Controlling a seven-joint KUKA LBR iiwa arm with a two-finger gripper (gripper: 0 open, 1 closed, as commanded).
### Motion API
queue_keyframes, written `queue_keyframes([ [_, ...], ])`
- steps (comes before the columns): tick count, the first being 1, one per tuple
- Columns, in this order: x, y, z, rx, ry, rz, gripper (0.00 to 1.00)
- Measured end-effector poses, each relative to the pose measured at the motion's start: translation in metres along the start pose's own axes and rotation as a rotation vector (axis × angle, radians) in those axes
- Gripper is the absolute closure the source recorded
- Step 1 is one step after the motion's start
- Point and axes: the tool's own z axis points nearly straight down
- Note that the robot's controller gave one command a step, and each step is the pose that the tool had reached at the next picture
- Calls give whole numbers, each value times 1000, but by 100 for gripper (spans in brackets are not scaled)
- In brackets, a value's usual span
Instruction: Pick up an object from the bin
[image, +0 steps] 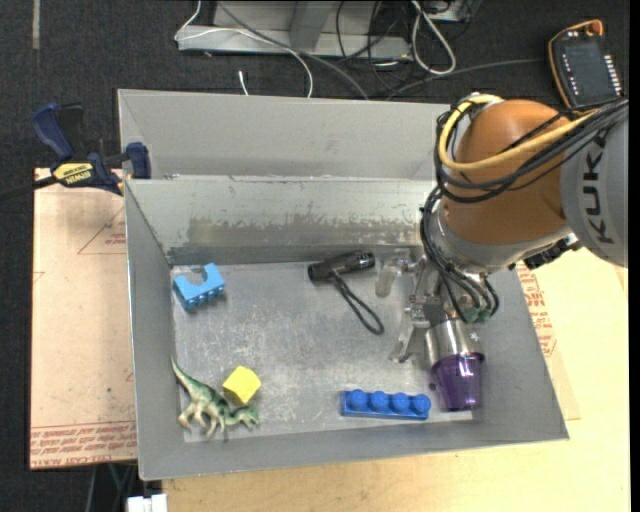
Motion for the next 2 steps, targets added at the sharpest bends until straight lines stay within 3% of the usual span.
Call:
queue_keyframes([
  [1, -1, 0, -4, 0, -8, 1, 0],
  [2, 40, -22, 137, 0, -10, -123, 0],
])
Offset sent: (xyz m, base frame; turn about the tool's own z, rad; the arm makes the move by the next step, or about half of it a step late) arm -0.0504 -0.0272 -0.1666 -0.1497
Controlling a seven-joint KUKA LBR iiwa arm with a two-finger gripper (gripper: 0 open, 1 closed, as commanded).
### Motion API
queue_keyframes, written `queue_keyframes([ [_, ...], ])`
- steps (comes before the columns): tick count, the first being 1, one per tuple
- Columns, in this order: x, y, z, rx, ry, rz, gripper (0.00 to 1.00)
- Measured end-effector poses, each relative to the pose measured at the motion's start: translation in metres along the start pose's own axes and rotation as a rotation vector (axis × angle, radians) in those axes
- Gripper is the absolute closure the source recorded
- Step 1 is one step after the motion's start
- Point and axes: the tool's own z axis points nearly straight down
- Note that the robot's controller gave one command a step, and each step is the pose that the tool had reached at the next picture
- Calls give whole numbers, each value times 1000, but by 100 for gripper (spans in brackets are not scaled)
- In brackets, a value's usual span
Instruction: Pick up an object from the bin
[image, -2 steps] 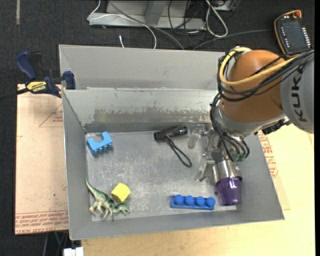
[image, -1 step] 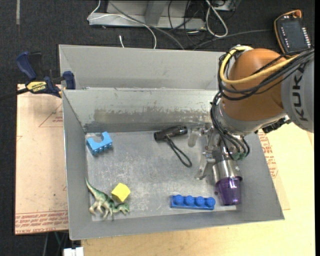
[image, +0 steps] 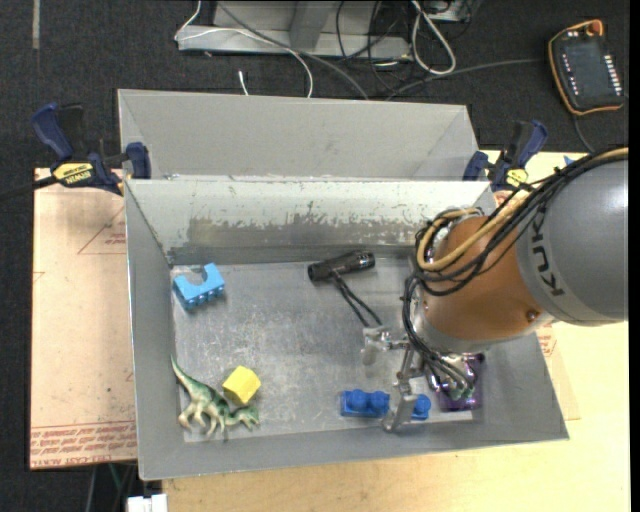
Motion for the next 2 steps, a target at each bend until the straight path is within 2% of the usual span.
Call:
queue_keyframes([
  [1, 11, 3, -53, 1, -9, -113, 0],
  [2, 10, 13, 0, -2, 4, 47, 0],
])
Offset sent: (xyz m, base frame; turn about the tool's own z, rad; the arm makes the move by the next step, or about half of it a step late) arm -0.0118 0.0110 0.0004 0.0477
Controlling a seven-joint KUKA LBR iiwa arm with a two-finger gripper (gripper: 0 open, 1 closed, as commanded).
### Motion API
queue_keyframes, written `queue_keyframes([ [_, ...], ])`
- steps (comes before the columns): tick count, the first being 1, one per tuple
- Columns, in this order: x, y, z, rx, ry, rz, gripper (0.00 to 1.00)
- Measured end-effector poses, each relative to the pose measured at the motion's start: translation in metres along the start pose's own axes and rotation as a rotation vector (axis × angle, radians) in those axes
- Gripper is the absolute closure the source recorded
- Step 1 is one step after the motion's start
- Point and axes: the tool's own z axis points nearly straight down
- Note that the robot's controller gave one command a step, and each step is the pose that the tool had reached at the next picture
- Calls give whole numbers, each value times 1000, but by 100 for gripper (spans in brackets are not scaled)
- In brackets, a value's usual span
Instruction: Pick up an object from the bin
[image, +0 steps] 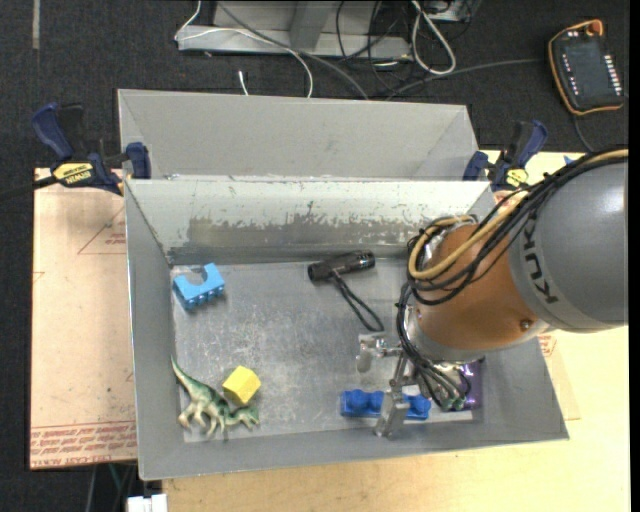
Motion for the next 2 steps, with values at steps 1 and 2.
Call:
queue_keyframes([
  [1, -6, -10, 27, 3, -38, -68, 0],
  [2, -11, -7, 29, 0, -6, -2, 100],
])
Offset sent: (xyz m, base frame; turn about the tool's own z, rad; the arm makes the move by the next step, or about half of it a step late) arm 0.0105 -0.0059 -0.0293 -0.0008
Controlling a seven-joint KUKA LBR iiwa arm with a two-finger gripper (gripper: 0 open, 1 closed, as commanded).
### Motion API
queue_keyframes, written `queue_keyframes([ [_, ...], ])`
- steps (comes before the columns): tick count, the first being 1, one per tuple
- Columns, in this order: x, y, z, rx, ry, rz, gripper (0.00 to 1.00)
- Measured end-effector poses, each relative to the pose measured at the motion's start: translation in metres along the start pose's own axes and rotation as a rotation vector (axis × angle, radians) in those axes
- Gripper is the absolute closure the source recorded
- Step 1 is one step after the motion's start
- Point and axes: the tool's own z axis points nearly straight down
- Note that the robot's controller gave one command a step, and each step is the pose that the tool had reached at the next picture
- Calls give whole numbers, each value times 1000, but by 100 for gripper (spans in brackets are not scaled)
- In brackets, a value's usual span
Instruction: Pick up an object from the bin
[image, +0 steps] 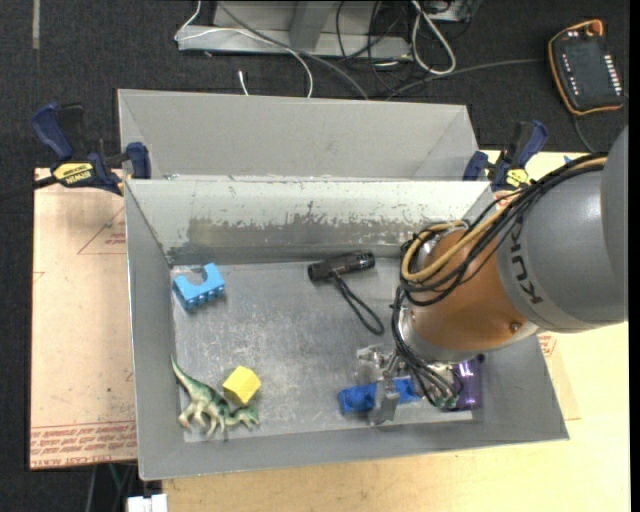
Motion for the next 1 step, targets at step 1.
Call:
queue_keyframes([
  [1, 0, 0, 0, 0, 0, 0, 100],
])
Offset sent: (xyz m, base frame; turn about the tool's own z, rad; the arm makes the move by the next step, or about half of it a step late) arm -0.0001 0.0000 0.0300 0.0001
